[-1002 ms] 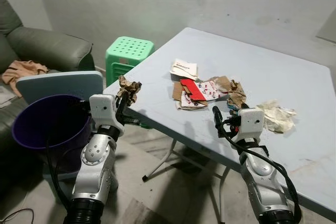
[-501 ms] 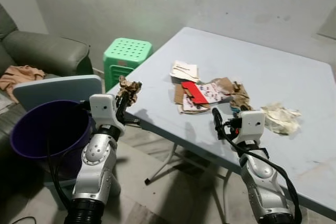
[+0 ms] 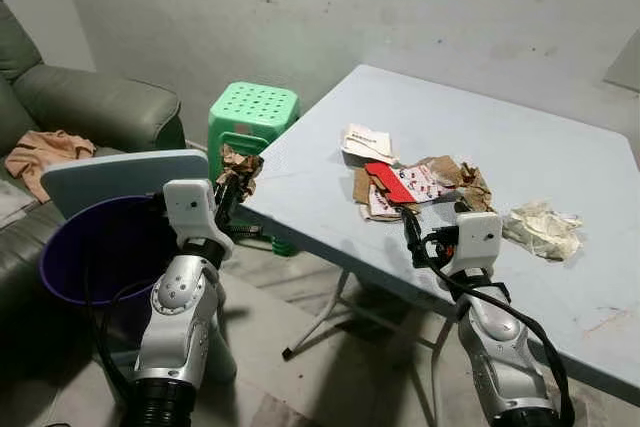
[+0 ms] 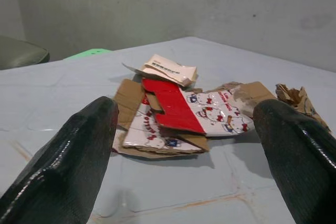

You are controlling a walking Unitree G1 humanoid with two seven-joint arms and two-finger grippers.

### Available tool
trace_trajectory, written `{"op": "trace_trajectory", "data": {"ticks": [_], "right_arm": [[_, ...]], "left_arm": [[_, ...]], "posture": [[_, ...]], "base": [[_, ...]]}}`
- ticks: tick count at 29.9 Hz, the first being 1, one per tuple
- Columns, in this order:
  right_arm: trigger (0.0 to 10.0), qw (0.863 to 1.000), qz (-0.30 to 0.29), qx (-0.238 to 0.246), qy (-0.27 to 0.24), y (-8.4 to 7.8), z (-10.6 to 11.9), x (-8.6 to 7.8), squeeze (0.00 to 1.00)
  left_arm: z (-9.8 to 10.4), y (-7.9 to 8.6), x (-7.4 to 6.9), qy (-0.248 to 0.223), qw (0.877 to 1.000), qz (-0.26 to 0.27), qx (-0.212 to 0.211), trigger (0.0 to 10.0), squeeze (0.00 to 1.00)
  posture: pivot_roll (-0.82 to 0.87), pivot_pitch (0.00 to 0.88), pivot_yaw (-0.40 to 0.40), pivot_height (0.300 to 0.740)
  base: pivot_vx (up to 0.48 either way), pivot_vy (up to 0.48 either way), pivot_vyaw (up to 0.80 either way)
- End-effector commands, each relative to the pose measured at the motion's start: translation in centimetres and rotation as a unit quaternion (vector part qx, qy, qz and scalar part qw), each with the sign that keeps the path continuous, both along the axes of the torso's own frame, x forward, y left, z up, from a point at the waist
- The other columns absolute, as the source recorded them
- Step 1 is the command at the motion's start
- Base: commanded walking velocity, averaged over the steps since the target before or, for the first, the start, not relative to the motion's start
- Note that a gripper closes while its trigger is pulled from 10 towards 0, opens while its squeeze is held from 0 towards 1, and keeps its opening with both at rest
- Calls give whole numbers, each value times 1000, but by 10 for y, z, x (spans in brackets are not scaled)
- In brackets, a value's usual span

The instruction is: Picking trash to rubbish bin

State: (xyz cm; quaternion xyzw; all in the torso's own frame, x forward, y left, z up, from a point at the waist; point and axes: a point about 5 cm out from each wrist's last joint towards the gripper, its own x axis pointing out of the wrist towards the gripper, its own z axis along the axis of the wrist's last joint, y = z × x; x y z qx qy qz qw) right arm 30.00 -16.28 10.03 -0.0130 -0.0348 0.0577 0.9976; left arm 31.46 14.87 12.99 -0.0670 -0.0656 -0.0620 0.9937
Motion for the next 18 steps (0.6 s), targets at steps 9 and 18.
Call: {"op": "trace_trajectory", "data": {"ticks": [9,18], "right_arm": [[10000,1000,1,3,-8,0,5,0,0],[10000,1000,3,5,-7,0,5,-1,0]], "left_arm": [[6,-1,2,-6,1000,1,-3,10000,0],[5,-1,2,-4,1000,2,-5,10000,0]], "posture": [[89,0,-82,740],[89,0,-82,740]], "base": [[0,445,0],[0,473,0]]}}
